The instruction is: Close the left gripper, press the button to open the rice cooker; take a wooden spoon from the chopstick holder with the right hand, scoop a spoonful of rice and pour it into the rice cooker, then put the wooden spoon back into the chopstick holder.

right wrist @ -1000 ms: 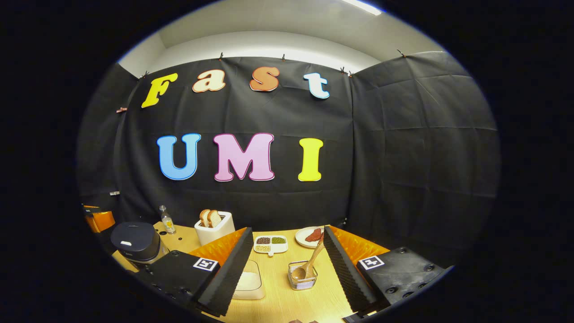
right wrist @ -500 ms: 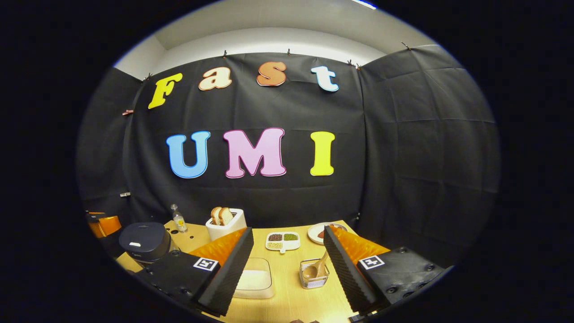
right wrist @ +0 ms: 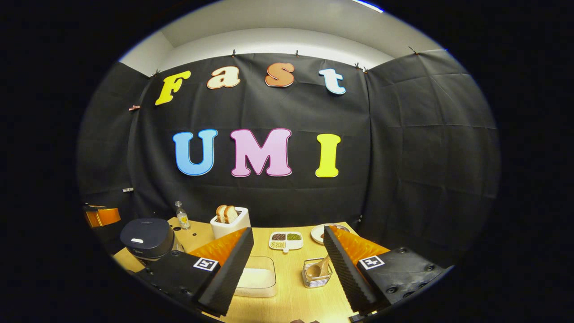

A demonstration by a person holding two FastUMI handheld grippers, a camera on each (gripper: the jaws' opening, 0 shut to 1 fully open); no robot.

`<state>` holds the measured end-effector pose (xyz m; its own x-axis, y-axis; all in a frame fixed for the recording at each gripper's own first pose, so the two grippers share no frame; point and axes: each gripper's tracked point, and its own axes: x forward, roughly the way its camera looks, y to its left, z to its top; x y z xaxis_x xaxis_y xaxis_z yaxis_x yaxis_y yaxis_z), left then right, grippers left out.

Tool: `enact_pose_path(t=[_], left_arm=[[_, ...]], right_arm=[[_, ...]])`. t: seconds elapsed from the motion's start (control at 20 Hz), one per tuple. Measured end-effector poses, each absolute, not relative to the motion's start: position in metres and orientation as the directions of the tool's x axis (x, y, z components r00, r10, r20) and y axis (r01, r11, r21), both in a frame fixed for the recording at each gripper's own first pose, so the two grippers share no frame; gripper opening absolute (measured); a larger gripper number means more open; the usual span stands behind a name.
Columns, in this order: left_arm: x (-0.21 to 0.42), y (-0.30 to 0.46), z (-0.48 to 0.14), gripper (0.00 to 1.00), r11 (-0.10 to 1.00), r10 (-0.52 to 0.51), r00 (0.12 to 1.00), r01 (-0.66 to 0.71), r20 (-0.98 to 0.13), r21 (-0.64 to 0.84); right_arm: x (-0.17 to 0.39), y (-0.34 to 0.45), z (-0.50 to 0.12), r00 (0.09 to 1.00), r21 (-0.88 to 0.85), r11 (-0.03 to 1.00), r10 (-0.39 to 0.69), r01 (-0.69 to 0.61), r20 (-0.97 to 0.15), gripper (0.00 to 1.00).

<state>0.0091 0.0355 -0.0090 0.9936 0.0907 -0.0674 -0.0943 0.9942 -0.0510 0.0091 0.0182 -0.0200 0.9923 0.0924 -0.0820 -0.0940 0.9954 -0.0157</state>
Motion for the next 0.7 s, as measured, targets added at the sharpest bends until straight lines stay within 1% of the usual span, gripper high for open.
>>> enact_pose_path(t=[0.05, 0.2, 0.25, 0.3, 0.4, 0.45, 0.55, 0.7], left_arm=[[0.009, 0.041, -0.007, 0.92, 0.995, 0.076, 0.995, -0.08, -0.07, -0.059], [0.01, 0.064, -0.006, 0.73, 0.995, 0.038, 0.994, -0.046, -0.098, -0.085], [0.011, 0.076, -0.009, 0.59, 0.995, 0.037, 0.993, -0.048, -0.114, -0.093], [0.011, 0.085, -0.01, 0.53, 0.994, 0.03, 0.991, -0.043, -0.128, -0.098], [0.013, 0.102, -0.013, 0.37, 0.994, 0.028, 0.988, -0.044, -0.153, -0.101], [0.015, 0.111, -0.017, 0.25, 0.994, 0.035, 0.985, -0.052, -0.168, -0.096], [0.021, 0.124, -0.028, 0.09, 0.992, 0.047, 0.976, -0.07, -0.212, -0.101], [0.031, 0.119, -0.045, 0.07, 0.985, -0.002, 0.964, -0.044, -0.265, -0.168]], right_arm=[[0.006, 0.021, -0.018, 0.993, -0.017, 0.996, 0.087, -0.088, -0.08, 0.98], [-0.008, 0.03, -0.012, 0.996, -0.029, 0.997, 0.067, -0.069, -0.063, 0.98], [-0.013, 0.032, -0.01, 0.997, -0.031, 0.998, 0.059, -0.061, -0.054, 0.98], [-0.017, 0.034, -0.008, 0.998, -0.032, 0.998, 0.053, -0.054, -0.046, 0.98], [-0.022, 0.038, -0.009, 0.998, -0.031, 0.998, 0.047, -0.048, -0.044, 0.98], [-0.024, 0.041, -0.01, 0.998, -0.032, 0.998, 0.049, -0.051, -0.045, 0.98], [-0.026, 0.042, -0.01, 0.998, -0.04, 0.998, 0.05, -0.052, -0.037, 0.98], [-0.019, 0.043, -0.026, 0.996, -0.034, 0.998, 0.056, -0.059, -0.067, 0.98]])
